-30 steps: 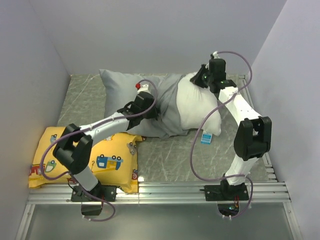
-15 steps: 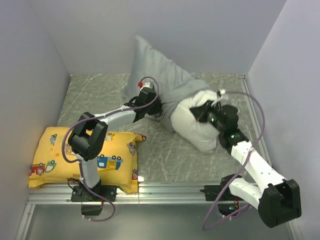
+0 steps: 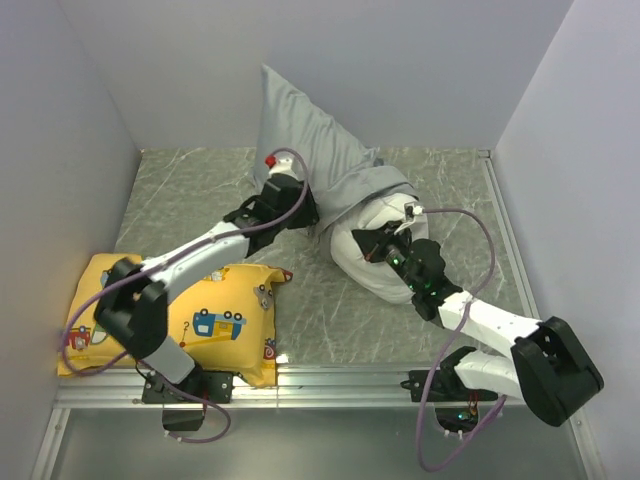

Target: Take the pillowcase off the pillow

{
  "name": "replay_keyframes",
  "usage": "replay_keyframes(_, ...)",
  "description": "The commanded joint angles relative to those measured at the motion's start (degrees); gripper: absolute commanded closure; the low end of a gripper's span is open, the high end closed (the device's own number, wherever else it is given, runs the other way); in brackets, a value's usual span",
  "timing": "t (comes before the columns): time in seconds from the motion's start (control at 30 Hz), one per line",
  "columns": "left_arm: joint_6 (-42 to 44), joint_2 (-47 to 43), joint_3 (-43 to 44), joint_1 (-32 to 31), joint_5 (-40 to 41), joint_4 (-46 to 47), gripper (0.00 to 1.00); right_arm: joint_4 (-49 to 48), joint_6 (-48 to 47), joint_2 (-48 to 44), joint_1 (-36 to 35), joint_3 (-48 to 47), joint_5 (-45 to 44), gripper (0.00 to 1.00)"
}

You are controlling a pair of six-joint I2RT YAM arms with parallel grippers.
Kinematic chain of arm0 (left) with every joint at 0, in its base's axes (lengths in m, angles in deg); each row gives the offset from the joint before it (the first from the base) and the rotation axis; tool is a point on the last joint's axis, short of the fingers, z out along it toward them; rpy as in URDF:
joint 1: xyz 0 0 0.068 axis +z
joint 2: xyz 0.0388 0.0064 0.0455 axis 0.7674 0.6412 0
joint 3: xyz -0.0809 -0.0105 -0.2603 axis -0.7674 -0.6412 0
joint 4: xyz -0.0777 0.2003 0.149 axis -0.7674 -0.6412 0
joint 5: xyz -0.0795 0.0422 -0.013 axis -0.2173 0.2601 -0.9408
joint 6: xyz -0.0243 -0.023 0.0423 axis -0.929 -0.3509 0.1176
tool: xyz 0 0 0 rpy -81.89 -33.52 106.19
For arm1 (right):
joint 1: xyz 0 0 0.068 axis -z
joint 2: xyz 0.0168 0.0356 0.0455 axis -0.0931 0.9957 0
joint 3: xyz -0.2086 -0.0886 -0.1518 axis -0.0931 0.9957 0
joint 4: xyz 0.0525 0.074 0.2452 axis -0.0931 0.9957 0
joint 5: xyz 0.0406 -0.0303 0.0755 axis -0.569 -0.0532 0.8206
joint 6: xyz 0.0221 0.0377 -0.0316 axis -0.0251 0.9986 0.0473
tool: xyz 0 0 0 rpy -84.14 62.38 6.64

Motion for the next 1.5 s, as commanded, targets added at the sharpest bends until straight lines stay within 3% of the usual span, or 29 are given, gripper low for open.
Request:
replay_keyframes(0.0, 4.74, -8.77, 4.32, -0.47, 3.02, -0.33, 0.48, 10.41, 4.52, 5.87, -3.07, 3.12, 2.45, 1.00)
replay_keyframes(0.07, 6.49, -11.41, 5.03, -0.83, 3.29, -1.30, 0.45, 11.28, 4.17, 6.40, -3.25, 2.86, 2.27, 1.00)
replay_keyframes(0.17, 10.10, -11.33, 8.18, -1.61, 0.93, -2.62, 0.34, 12.51, 3.65, 6.93, -4.83, 2.07, 1.14, 1.00)
replay_keyframes(0.4, 16.52, -2.02, 20.48, -2.59, 1.27, -8.24, 0.22, 15.86, 3.56, 7.81, -6.77, 0.66, -3.00, 1.00)
replay_keyframes(0.6, 18.63, 5.98, 29.62, -2.76, -0.67, -12.37, 0.22, 18.93, 2.77, 7.55, -7.12, 0.05, -5.37, 1.00)
replay_keyframes(0.87, 21.97, 4.23, 28.59, -3.11, -1.10, -9.22, 0.20, 19.38, 2.59, 8.25, -7.38, -0.31, -5.82, 1.00)
replay_keyframes(1.0, 26.01, 4.23, 29.99, -3.46, -6.54, -8.95, 0.19, 19.73, 2.50, 8.87, -7.64, -0.84, -6.17, 1.00)
replay_keyframes(1.3, 31.64, 11.78, 37.90, -4.08, -10.07, -14.13, 0.17, 21.40, 2.06, 8.34, -7.73, -1.63, -7.57, 1.00)
replay_keyframes(1.47, 33.22, 16.18, 42.55, -3.99, -9.98, -17.47, 0.21, 22.54, 1.80, 7.82, -7.82, -2.24, -7.92, 1.00)
